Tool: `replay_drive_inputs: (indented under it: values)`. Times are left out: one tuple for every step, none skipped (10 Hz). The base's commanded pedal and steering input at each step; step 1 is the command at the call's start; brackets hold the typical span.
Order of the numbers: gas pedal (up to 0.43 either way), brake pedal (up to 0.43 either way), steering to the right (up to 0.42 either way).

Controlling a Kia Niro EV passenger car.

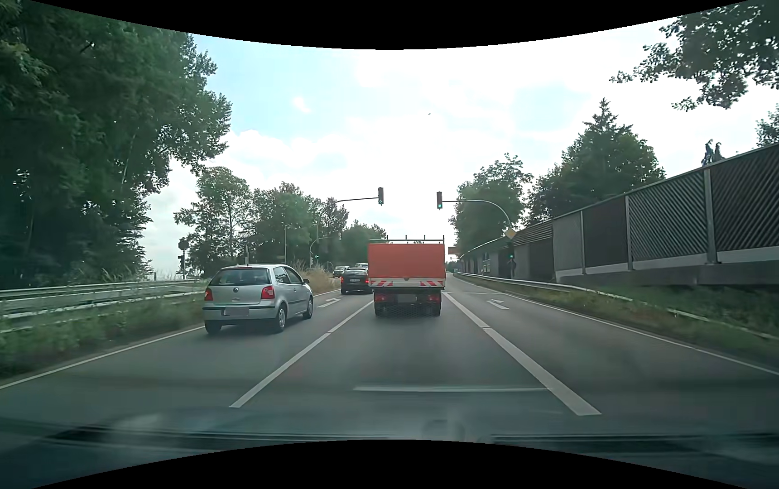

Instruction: Follow the waypoints while adhering to traffic rules and regulations

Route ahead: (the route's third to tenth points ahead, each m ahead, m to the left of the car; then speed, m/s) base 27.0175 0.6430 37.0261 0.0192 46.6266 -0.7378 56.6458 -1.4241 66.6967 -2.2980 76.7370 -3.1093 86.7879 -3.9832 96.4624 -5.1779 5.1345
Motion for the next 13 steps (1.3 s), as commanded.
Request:
replay_drive_inputs:
  values:
    - [0.319,0.0,-0.002]
    - [0.319,0.0,-0.002]
    - [0.319,0.0,-0.002]
    - [0.319,0.0,-0.002]
    - [0.319,0.0,-0.002]
    - [0.319,0.0,-0.002]
    - [0.319,0.0,-0.001]
    - [0.319,0.0,-0.001]
    - [0.319,0.0,0.0]
    - [0.311,0.0,0.0]
    - [0.268,0.0,0.001]
    - [0.22,0.0,0.002]
    - [0.209,0.0,0.002]
